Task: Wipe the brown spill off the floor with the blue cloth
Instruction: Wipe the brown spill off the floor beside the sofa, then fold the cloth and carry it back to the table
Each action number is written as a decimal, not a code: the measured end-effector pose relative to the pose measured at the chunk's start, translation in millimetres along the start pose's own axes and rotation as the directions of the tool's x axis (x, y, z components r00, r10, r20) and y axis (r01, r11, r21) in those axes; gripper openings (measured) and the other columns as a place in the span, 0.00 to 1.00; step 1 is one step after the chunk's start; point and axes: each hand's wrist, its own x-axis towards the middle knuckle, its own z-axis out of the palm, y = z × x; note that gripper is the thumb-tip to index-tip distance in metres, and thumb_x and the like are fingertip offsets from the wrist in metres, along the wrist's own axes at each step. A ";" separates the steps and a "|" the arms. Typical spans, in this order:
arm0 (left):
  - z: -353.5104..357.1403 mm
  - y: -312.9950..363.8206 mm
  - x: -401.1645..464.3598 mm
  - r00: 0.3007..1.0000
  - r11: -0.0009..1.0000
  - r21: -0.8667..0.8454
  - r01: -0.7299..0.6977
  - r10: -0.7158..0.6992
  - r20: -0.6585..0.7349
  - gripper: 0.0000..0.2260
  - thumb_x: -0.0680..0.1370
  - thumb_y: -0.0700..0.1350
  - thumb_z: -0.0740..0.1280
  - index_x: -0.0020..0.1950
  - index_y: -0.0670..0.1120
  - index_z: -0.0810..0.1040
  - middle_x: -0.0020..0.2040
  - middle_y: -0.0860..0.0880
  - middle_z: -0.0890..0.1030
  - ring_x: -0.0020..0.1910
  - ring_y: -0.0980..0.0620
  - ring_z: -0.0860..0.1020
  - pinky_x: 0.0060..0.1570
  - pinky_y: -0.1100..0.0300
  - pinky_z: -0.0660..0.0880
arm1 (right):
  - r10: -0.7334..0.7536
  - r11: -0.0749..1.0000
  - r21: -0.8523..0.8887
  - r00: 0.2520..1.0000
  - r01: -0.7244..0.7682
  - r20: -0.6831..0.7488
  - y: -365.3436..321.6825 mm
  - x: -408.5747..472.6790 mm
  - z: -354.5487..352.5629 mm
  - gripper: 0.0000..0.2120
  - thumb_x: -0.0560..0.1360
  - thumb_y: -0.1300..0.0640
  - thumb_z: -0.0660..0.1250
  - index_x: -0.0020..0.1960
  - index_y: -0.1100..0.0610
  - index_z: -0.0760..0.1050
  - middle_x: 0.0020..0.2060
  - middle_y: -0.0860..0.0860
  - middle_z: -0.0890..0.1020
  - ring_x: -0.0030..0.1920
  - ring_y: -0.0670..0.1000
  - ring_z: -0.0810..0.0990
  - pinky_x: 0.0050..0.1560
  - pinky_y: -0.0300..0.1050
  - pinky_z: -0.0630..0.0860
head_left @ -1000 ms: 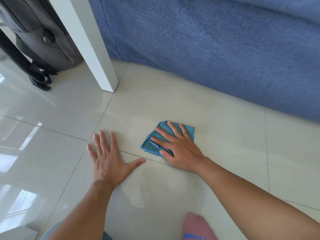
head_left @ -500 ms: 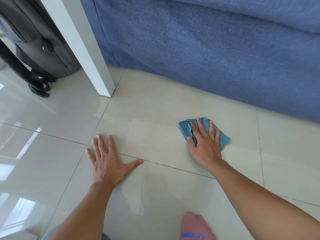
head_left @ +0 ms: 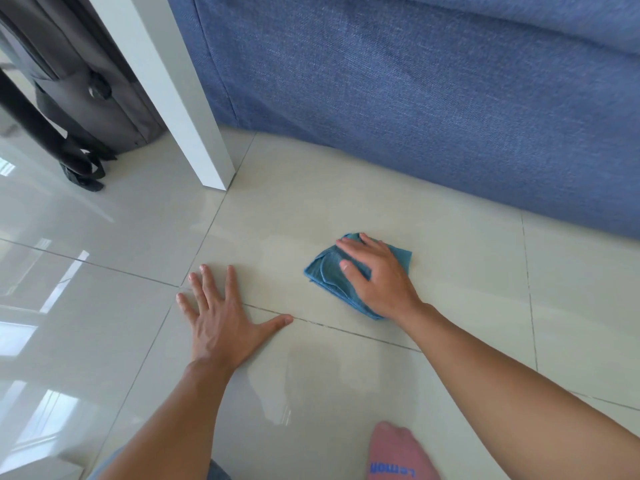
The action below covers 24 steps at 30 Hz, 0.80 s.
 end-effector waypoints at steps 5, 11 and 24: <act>-0.8 0.2 2.3 0.999 0.999 -0.019 -0.036 0.036 -0.022 0.58 0.64 0.84 0.51 0.82 0.48 0.48 0.83 0.41 0.43 0.81 0.40 0.37 0.77 0.38 0.35 | 0.140 0.990 0.009 0.950 -0.143 -0.280 3.1 9.8 -13.1 0.15 0.80 0.59 0.63 0.64 0.55 0.81 0.58 0.48 0.84 0.60 0.49 0.80 0.63 0.49 0.76; 5.6 16.5 5.6 0.962 0.965 0.041 -0.261 0.263 -0.076 0.39 0.76 0.71 0.49 0.78 0.45 0.62 0.81 0.45 0.60 0.82 0.41 0.47 0.78 0.36 0.46 | 0.108 0.977 -0.143 0.948 -0.156 -0.298 14.7 4.4 -11.1 0.16 0.78 0.61 0.64 0.64 0.58 0.80 0.57 0.52 0.83 0.59 0.53 0.75 0.63 0.50 0.74; -8.5 132.8 44.7 0.778 0.782 -0.014 -0.623 0.618 -0.117 0.16 0.81 0.54 0.62 0.65 0.49 0.76 0.61 0.53 0.79 0.66 0.49 0.74 0.65 0.48 0.66 | 0.376 0.887 -0.163 0.882 -0.431 -0.285 18.4 9.3 -30.7 0.16 0.75 0.59 0.63 0.62 0.54 0.79 0.58 0.51 0.79 0.61 0.56 0.70 0.62 0.53 0.70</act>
